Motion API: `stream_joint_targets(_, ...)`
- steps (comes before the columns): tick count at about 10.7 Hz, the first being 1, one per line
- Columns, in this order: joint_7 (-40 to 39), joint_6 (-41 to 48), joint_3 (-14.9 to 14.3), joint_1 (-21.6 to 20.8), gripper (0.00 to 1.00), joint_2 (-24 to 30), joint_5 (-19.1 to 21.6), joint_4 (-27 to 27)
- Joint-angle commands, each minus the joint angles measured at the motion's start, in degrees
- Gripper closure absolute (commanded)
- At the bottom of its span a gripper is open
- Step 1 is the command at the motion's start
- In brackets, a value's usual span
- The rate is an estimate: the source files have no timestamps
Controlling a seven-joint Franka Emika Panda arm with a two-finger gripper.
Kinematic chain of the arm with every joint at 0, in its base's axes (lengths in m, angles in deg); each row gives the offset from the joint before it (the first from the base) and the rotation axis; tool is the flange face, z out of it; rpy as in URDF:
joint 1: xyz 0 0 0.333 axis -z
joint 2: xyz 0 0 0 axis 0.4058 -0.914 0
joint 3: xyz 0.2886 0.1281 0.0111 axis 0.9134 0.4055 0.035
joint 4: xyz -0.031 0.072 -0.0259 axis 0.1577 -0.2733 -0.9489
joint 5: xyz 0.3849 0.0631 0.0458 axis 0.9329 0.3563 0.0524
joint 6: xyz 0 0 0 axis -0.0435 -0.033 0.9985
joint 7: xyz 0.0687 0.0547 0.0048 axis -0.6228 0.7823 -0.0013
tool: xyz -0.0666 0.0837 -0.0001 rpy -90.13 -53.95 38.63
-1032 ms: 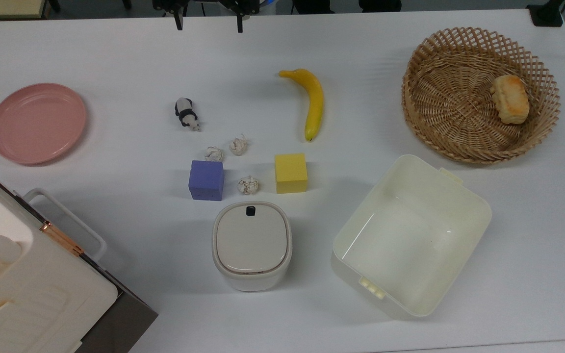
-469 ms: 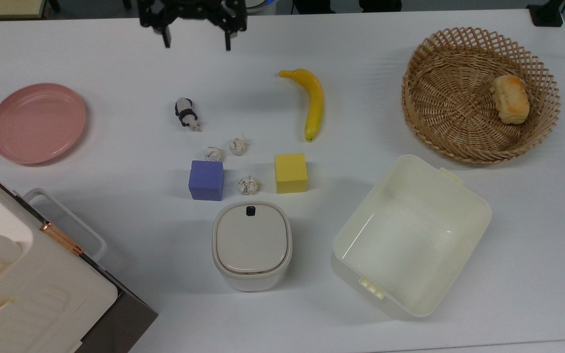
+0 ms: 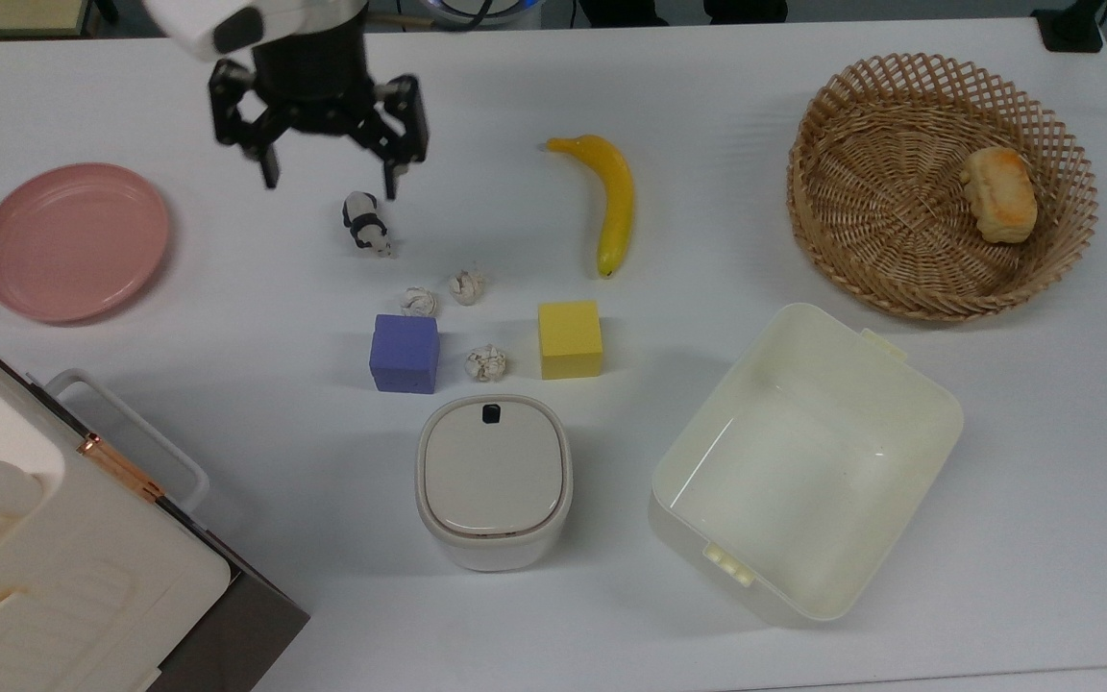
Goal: Open the trash can
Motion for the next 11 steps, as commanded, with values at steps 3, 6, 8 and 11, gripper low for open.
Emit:
stream_joint_targets(3, -19.6, -10.0, -0.3, 4.9, 0.0, -6.0, -0.4, 3.2)
stream_joint_targets(6, -33.3, -18.1, -0.3, 6.9, 0.0, -8.5, -1.6, 3.1)
stream_joint_targets(8, -33.5, -20.8, -0.1, 7.6, 0.0, -9.7, -3.6, 3.1)
stream_joint_targets(11, -27.7, -20.5, 0.7, 6.8, 0.0, -9.1, -2.8, 2.6)
